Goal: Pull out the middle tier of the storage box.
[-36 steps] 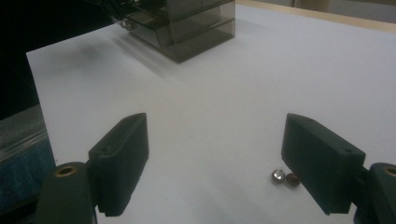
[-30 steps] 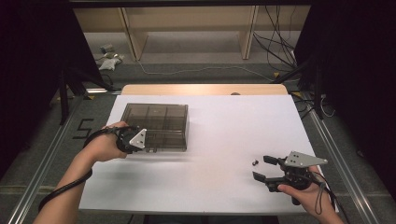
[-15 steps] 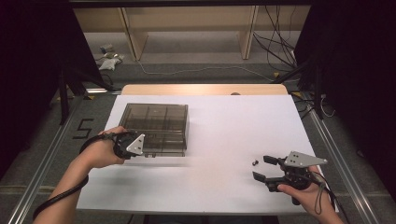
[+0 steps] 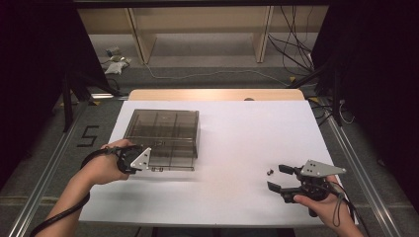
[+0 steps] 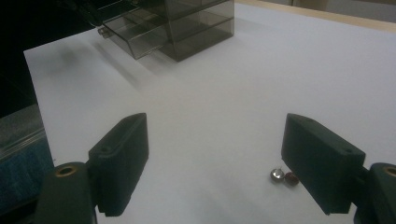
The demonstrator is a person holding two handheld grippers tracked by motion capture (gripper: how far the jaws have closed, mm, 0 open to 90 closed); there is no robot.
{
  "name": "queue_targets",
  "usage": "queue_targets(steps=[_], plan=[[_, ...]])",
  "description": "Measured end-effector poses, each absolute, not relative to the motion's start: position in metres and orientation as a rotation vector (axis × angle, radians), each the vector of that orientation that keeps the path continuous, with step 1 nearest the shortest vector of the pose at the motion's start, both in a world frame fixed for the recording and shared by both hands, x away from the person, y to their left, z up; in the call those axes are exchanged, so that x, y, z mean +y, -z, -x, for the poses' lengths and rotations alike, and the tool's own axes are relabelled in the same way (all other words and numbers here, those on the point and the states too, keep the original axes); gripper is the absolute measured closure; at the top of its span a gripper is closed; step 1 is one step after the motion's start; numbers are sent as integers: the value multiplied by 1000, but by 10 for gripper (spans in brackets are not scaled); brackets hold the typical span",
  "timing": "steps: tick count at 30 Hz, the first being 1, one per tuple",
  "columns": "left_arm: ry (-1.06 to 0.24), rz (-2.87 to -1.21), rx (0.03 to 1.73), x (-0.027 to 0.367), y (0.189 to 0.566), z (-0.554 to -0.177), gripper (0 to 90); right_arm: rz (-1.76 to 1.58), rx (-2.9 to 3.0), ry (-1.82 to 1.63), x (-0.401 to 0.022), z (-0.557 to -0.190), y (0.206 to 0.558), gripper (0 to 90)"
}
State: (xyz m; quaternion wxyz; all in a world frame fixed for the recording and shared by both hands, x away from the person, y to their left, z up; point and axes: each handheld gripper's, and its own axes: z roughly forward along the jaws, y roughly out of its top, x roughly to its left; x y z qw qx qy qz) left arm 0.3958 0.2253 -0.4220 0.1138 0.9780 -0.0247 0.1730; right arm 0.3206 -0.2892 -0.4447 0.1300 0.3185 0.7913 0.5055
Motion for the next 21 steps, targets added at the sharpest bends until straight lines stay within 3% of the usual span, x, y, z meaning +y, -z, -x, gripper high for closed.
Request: queue_targets(steps=[16, 21], plan=[[-494, -2855, -26, 227, 426, -396, 847, -927, 2298, -1467, -290, -320, 445, 239], [-506, -2817, 59, 228, 423, -395, 746, -926, 2297, -1463, -290, -320, 445, 238]])
